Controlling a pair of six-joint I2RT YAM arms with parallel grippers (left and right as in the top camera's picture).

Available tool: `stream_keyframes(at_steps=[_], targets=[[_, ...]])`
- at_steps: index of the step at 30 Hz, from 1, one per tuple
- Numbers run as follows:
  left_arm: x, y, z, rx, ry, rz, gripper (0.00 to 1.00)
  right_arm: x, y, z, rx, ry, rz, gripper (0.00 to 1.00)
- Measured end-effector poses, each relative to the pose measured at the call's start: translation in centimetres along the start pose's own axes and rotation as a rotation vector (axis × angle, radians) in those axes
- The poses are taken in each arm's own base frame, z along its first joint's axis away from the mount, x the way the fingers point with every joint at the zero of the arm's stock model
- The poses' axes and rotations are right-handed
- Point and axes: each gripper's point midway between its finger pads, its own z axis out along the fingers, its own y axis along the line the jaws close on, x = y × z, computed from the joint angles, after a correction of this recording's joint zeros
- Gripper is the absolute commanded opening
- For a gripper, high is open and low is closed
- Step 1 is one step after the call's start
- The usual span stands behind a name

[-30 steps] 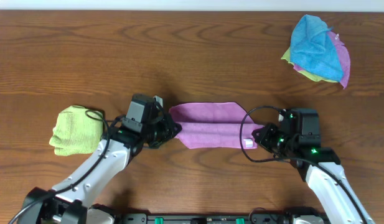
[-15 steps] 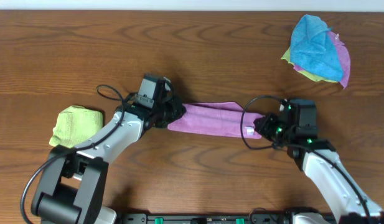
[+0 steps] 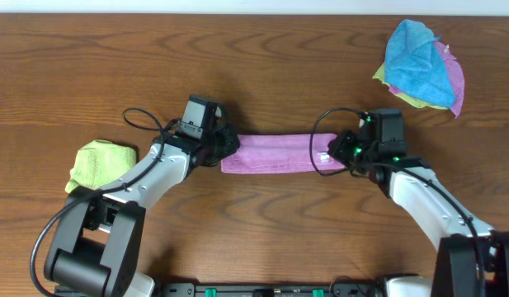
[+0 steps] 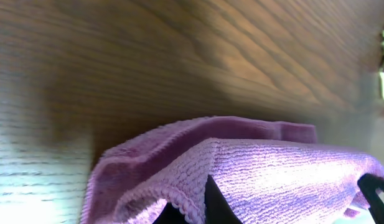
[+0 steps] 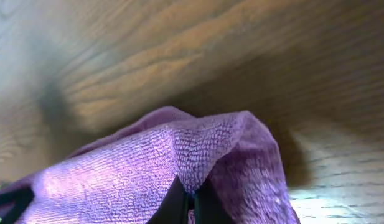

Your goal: Fold the cloth

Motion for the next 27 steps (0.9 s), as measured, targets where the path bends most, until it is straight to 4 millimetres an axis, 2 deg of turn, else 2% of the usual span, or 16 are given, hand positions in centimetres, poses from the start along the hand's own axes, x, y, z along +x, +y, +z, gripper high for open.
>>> stream_keyframes(at_steps=[6, 13, 20, 27], targets=[[0.0, 0.7, 0.0, -0.034, -0.008, 0.014, 0.06, 0.7, -0.1, 0.6, 0.033, 0.009, -0.021, 0.01], [0.0, 0.9, 0.1, -0.041, -0.006, 0.015, 0.06, 0.7, -0.2, 0.6, 0.039, 0.007, -0.021, 0.01], [0.5, 1.8, 1.0, -0.066, 0.020, 0.004, 0.06, 0.9, -0.3, 0.6, 0.046, 0.012, -0.027, 0.01], [0.1, 1.8, 1.1, -0.068, 0.002, 0.027, 0.06, 1.0, -0.5, 0.6, 0.060, 0.012, -0.036, 0.01]])
